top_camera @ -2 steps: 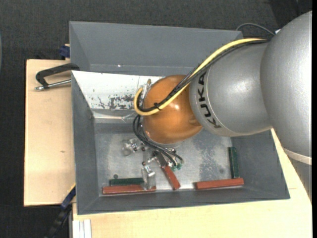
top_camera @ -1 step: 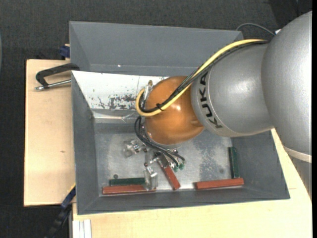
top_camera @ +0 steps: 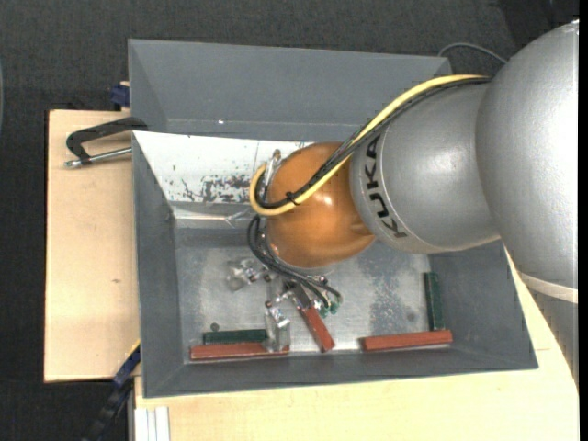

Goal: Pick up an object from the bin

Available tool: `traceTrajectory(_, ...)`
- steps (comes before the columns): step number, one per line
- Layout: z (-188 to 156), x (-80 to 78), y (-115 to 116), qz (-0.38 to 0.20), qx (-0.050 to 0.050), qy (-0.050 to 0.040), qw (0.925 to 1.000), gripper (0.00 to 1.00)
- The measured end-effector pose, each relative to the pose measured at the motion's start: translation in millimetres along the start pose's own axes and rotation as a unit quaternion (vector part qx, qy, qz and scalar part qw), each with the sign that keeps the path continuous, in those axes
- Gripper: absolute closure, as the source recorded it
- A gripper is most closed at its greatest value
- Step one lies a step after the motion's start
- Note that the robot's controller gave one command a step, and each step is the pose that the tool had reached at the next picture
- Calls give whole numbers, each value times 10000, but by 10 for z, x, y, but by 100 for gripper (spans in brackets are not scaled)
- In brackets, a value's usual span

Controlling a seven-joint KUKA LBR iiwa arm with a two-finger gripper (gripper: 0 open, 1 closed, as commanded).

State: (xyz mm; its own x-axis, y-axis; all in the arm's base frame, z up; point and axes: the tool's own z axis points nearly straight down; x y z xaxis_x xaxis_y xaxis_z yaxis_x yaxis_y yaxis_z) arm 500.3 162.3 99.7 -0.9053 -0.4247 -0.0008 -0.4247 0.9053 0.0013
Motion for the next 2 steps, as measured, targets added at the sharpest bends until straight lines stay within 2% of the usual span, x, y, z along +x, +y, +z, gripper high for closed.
traceTrajectory(1,180,157,-273,-1353,3,-4,9908,0)
traceTrajectory(2,237,161,-245,-1689,11,-2,9856,0)
